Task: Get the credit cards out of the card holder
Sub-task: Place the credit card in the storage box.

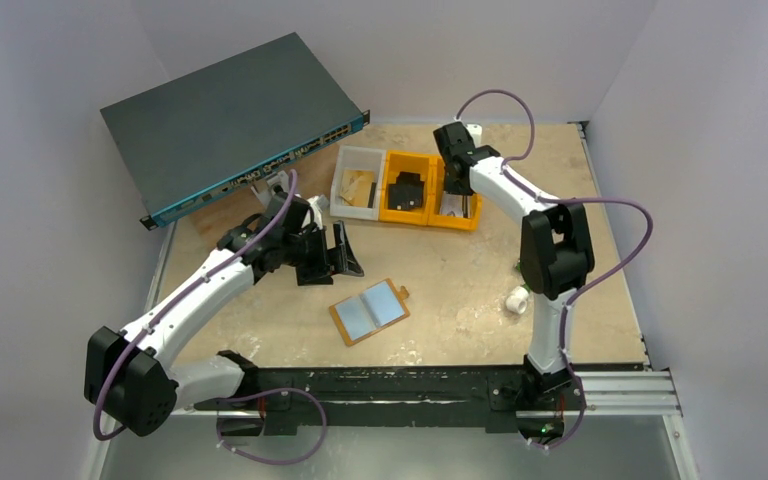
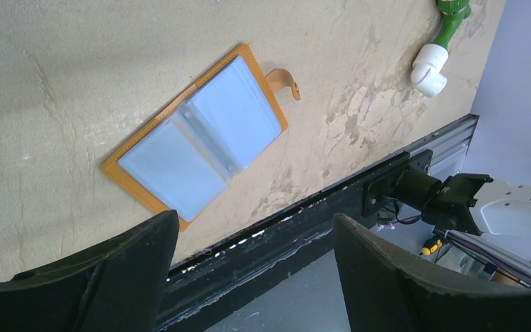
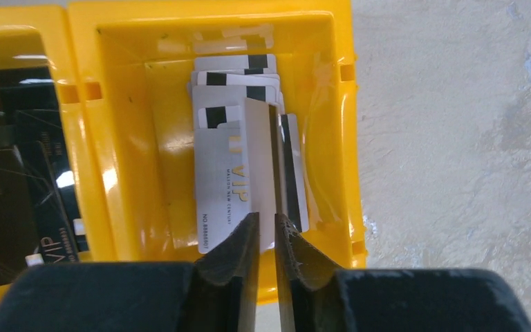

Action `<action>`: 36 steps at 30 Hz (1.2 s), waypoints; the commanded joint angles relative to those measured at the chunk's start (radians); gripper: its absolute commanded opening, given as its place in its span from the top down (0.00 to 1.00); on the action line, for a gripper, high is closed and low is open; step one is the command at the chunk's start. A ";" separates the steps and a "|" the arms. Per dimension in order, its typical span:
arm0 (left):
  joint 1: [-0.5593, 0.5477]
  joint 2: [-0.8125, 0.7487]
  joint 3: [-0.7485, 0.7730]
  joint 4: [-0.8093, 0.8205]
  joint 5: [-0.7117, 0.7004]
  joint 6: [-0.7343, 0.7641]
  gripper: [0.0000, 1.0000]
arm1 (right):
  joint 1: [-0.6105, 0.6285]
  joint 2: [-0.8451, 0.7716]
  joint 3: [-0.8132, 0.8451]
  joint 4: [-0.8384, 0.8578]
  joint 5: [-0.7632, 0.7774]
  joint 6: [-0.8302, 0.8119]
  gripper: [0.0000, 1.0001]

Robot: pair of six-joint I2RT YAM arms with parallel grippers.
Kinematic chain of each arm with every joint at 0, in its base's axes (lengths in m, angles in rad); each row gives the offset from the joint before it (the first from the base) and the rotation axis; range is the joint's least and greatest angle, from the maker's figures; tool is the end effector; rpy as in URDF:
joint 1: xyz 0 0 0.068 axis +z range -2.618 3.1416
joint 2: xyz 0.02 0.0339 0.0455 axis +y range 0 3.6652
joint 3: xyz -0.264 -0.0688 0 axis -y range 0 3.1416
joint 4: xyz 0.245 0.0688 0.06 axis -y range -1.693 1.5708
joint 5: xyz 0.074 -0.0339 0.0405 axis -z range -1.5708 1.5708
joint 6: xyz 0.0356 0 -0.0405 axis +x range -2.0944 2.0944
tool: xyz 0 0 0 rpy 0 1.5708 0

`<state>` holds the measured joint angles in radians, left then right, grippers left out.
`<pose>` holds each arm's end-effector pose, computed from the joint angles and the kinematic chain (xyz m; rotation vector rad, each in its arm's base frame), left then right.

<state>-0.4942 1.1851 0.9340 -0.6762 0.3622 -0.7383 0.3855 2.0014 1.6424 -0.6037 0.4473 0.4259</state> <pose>0.2029 -0.1237 0.2695 -0.1635 2.6734 -0.9145 0.4147 0.1517 0.2364 0.2205 2.4039 -0.2050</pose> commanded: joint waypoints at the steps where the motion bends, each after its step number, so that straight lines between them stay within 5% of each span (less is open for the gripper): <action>1: 0.000 -0.023 0.001 0.006 -0.003 0.021 0.18 | -0.003 0.019 0.064 -0.035 0.027 -0.004 0.82; 7: 0.000 -0.024 0.001 0.006 -0.003 0.021 0.18 | -0.003 -0.015 0.063 -0.008 -0.070 0.005 0.62; 16: 0.000 -0.021 -0.003 0.006 -0.003 0.021 0.18 | -0.003 -0.162 -0.019 0.024 -0.179 0.051 0.46; 24: 0.000 -0.015 -0.019 0.006 -0.003 0.021 0.18 | 0.000 -0.385 -0.231 0.130 -0.299 0.094 0.16; 36: 0.000 -0.022 -0.085 0.006 -0.003 0.021 0.18 | 0.153 -0.614 -0.455 0.182 -0.346 0.139 0.06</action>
<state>-0.4942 1.1847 0.8661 -0.6773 0.3618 -0.7380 0.4473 1.4548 1.2274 -0.4797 0.1139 0.5381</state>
